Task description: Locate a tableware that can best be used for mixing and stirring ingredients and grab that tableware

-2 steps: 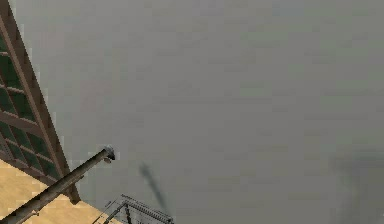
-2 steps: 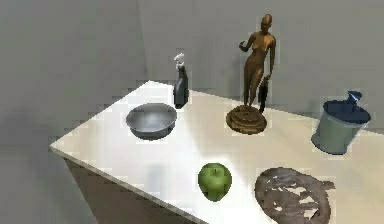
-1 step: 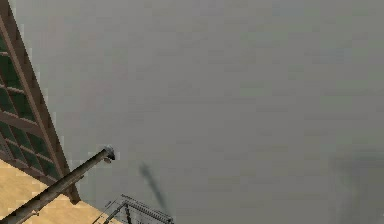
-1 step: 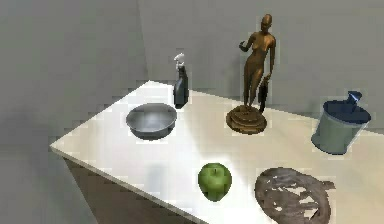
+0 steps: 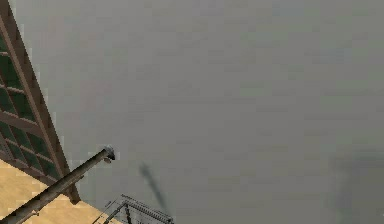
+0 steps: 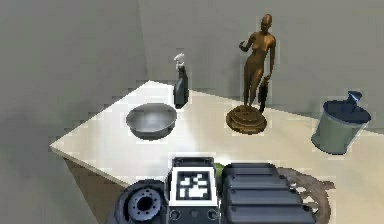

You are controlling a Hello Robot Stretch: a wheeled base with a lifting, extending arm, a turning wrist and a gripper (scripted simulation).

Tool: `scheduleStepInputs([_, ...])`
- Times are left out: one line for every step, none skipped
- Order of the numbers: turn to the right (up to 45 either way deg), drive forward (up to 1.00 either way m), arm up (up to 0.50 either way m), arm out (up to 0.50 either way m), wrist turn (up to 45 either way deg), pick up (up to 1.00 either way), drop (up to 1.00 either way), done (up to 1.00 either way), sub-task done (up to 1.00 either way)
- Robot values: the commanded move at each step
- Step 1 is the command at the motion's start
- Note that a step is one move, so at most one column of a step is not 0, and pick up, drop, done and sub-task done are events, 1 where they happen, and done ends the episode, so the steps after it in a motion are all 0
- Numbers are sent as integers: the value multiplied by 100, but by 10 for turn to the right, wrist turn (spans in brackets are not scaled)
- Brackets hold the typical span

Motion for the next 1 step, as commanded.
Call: scheduleStepInputs([0, 0, 0, 26, 0, 0, 0, 0, 0])
